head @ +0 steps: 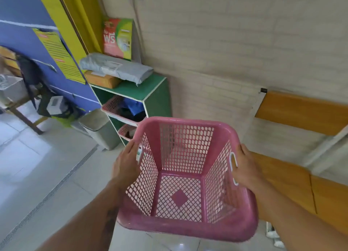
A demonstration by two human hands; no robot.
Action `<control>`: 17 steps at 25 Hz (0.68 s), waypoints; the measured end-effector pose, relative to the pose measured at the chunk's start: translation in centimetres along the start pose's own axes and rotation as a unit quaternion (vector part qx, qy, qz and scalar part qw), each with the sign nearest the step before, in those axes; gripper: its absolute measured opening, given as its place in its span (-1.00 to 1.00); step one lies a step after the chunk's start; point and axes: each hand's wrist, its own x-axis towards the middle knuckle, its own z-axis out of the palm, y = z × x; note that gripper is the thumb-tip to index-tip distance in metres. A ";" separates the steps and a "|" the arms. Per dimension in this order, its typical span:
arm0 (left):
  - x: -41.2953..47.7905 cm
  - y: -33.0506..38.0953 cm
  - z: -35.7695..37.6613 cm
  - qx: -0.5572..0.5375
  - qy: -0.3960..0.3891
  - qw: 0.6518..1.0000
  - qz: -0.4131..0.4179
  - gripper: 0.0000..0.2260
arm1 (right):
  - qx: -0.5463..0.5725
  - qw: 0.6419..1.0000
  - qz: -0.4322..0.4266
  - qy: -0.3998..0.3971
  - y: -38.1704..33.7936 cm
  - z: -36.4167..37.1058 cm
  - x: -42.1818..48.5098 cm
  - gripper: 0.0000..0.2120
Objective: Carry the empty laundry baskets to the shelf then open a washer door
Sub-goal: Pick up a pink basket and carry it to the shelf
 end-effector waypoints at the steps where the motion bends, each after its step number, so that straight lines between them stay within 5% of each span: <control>1: 2.4 -0.3 1.2 -0.006 -0.017 1.000 0.020 -0.28 | 0.004 1.000 0.023 0.001 0.1 0.8 1.1 -0.21; 13: 23.0 -6.7 23.1 -0.070 -0.093 0.991 0.070 -0.34 | -0.007 0.978 0.207 -0.033 2.8 19.5 16.4 -0.08; 17: 26.1 -9.3 30.7 -0.151 -0.078 0.985 0.017 -0.38 | -0.008 0.972 0.233 -0.009 3.4 25.2 19.4 -0.05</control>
